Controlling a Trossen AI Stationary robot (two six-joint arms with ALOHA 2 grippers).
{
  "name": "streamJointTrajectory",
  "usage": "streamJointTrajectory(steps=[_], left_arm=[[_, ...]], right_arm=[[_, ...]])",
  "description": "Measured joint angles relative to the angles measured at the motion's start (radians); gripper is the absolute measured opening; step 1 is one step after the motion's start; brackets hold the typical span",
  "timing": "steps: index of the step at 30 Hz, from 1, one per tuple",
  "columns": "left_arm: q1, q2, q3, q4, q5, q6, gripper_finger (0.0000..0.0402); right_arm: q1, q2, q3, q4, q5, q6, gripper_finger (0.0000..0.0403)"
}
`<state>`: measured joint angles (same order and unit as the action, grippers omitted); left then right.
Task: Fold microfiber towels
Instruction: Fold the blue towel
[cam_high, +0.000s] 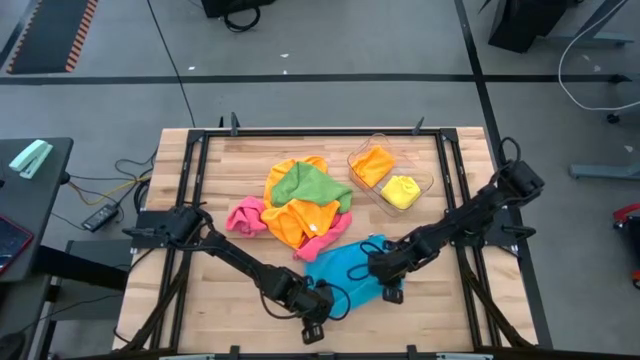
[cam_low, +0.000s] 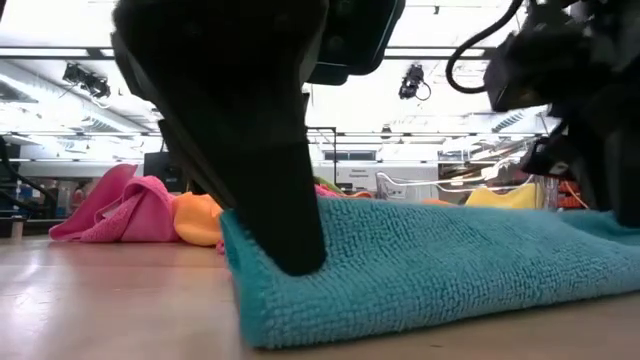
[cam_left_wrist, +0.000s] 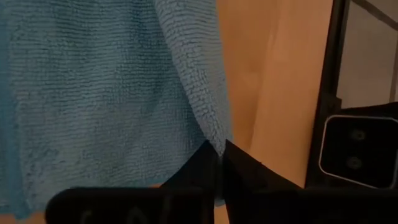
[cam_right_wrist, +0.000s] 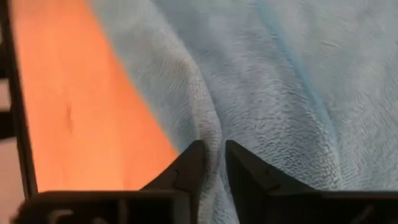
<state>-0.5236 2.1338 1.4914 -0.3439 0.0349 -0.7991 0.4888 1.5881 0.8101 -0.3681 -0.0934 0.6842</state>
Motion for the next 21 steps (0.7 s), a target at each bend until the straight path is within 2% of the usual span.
streamJointTrajectory(steps=[5,9,16,21], left_arm=[[0.012,0.000,0.000,-0.002,0.060,-0.002,0.0008],[0.027,0.000,0.000,-0.006,0.068,-0.028,0.0020],[0.057,-0.002,0.000,-0.007,0.098,-0.062,0.0008],[0.072,-0.002,0.000,-0.030,0.119,-0.111,0.0016]], right_arm=[[0.034,-0.009,0.000,-0.002,-0.005,-0.109,0.0117],[0.060,-0.010,0.013,-0.003,0.000,-0.109,0.0134],[0.129,-0.010,0.072,0.003,0.117,-0.106,0.0135],[0.183,-0.010,0.104,0.012,0.232,-0.106,0.0132]])
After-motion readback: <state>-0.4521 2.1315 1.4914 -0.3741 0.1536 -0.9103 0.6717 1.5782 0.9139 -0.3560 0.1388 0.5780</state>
